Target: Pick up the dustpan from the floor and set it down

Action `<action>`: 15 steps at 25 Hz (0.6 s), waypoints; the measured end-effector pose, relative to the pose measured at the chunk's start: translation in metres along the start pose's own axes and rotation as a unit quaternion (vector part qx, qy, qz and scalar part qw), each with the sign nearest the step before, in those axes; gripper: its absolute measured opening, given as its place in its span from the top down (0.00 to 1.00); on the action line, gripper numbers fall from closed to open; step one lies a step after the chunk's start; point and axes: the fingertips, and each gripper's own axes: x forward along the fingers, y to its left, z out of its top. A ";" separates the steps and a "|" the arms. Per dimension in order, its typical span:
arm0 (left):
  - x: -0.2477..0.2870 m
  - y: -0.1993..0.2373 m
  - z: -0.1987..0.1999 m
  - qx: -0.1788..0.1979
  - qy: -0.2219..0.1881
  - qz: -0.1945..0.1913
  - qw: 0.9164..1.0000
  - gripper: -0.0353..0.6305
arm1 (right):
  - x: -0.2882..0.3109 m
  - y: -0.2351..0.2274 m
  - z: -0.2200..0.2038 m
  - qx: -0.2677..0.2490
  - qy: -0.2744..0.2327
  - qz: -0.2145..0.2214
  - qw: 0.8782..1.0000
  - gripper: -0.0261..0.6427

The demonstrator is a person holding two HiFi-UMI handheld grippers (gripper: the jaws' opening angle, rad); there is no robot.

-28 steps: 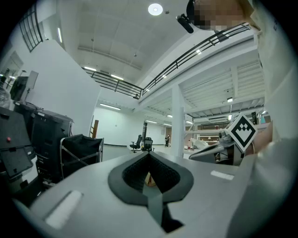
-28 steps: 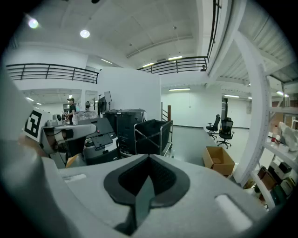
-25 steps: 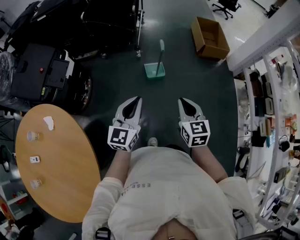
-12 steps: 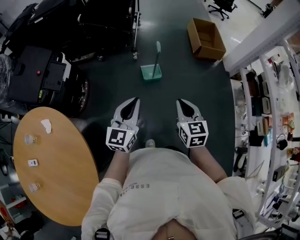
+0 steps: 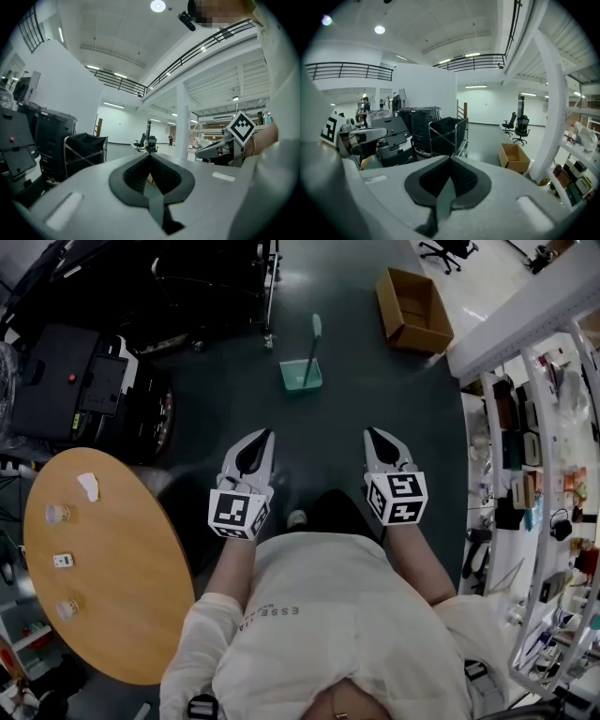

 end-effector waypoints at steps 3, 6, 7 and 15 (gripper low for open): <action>0.005 0.013 -0.004 -0.006 0.009 0.017 1.000 0.92 | 0.008 -0.018 -0.007 0.019 0.018 -0.010 1.000 0.97; 0.019 0.015 -0.010 -0.008 0.021 0.018 1.000 0.92 | 0.023 -0.032 -0.013 0.039 0.030 -0.007 0.999 0.97; 0.026 0.017 -0.014 -0.009 0.027 0.018 0.999 0.92 | 0.032 -0.035 -0.013 0.046 0.034 -0.003 0.998 0.97; 0.115 0.080 -0.026 -0.026 0.055 0.040 0.997 0.92 | 0.141 -0.062 0.012 0.043 0.055 0.024 0.997 0.97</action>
